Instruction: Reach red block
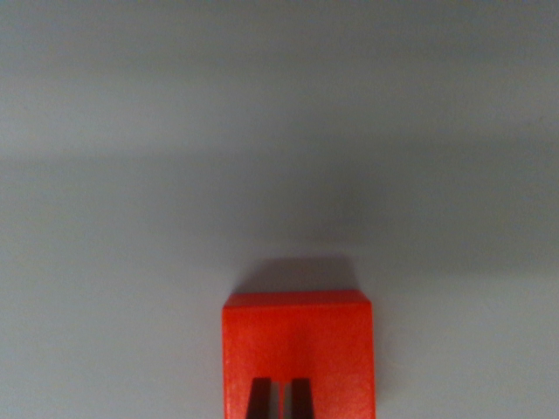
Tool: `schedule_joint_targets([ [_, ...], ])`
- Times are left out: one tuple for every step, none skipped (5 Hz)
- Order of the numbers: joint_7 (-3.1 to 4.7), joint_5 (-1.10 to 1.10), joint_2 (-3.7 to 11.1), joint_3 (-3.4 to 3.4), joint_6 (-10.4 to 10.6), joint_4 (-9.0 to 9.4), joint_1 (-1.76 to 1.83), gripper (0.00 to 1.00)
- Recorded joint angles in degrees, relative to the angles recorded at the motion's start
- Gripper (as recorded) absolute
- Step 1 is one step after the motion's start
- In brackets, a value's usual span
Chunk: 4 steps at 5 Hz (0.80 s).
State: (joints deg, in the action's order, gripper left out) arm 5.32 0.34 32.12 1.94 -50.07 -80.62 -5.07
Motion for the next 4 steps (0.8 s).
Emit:
schedule_joint_targets([
  [0.18, 0.05, 0.73, 0.09, 0.91, 0.24, -0.13, 0.00],
  [0.18, 0.05, 0.73, 0.09, 0.91, 0.24, -0.13, 0.00],
  [0.28, 0.08, 1.12, 0.13, 1.39, 0.37, -0.20, 0.00],
  [0.28, 0.08, 1.12, 0.13, 1.39, 0.37, -0.20, 0.00],
])
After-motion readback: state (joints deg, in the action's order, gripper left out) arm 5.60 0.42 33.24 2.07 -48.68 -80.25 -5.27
